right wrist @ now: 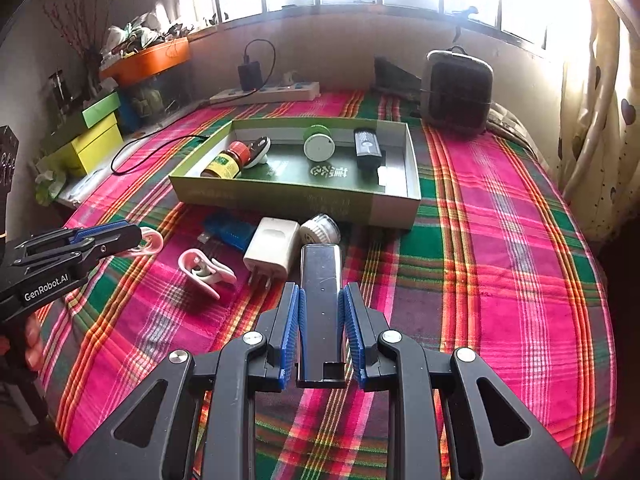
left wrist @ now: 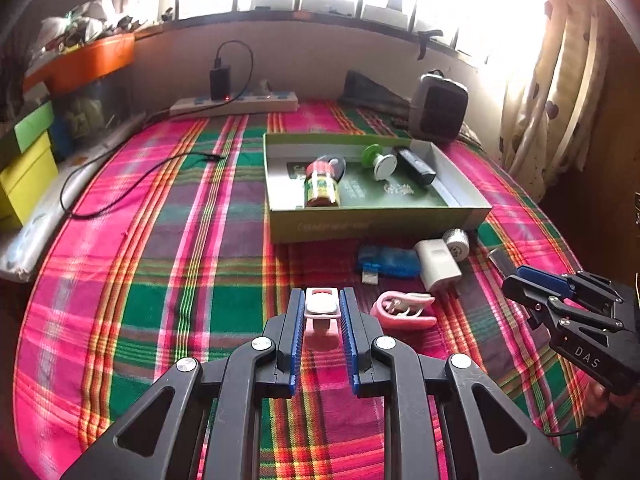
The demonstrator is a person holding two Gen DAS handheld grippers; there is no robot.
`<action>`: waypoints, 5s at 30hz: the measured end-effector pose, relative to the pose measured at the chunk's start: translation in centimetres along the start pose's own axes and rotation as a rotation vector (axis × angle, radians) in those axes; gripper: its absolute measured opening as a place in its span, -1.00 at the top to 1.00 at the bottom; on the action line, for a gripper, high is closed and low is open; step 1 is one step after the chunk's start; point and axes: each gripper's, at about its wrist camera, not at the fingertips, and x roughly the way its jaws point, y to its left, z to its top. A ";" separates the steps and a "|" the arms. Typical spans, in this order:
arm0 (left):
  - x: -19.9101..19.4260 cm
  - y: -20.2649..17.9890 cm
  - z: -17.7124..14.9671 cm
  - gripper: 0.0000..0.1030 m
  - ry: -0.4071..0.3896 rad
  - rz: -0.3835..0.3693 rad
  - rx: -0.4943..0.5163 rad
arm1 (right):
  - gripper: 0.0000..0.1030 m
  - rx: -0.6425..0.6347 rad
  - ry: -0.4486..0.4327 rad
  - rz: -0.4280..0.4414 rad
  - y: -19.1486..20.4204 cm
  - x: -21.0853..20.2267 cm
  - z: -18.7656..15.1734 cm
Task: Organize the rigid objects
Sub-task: 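Lift and carry the stick and pink clip over the box with both tools, then lower and open both tools, releasing the stick and clip inside the box, then withdraw both open tools from the box toward the remaining items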
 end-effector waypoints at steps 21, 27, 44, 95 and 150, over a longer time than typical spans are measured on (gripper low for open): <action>0.1 -2.5 5.5 0.66 -0.054 -0.078 0.068 | 0.53 -0.013 -0.049 0.020 -0.8 0.2 5.0; 1.3 -3.3 7.1 0.66 -0.049 -0.100 0.088 | 0.53 -0.003 -0.035 0.034 -1.4 1.6 6.6; 6.6 -4.1 10.0 0.66 0.014 -0.113 0.092 | 0.53 -0.005 0.029 0.028 -2.7 6.3 9.5; 13.1 -4.9 10.1 0.51 0.136 -0.068 0.110 | 0.57 0.002 0.134 0.054 -3.6 12.2 10.6; 4.7 -2.7 6.0 0.20 0.033 -0.094 0.101 | 0.22 0.037 -0.005 0.055 -2.5 4.0 7.1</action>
